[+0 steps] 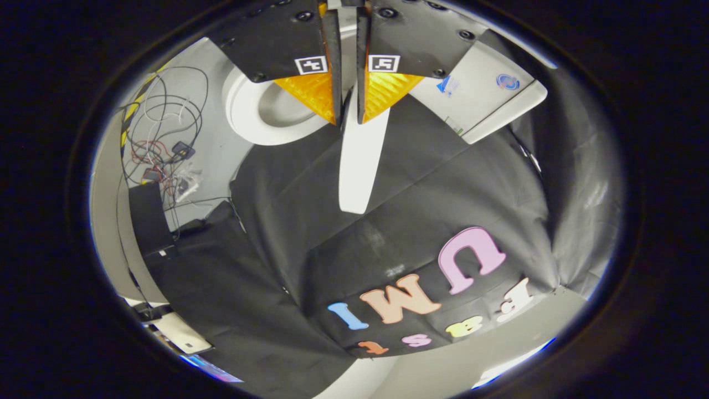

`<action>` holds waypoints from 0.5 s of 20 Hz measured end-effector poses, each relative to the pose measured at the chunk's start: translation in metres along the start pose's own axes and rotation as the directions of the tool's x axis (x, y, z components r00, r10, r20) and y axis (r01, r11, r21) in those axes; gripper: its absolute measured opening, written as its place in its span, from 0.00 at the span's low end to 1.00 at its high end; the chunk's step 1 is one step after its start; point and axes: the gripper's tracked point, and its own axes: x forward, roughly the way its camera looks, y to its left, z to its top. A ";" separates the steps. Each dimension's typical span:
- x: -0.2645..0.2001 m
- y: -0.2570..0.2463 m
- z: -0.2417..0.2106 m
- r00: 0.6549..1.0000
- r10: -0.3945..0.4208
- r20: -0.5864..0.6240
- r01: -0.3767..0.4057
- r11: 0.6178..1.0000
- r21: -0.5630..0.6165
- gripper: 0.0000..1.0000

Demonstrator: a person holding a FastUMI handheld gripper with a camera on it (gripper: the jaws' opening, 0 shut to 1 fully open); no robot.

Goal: Open the toilet lid.

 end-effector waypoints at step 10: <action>-0.002 0.053 0.010 0.991 0.131 0.004 -0.130 0.986 -0.105 0.13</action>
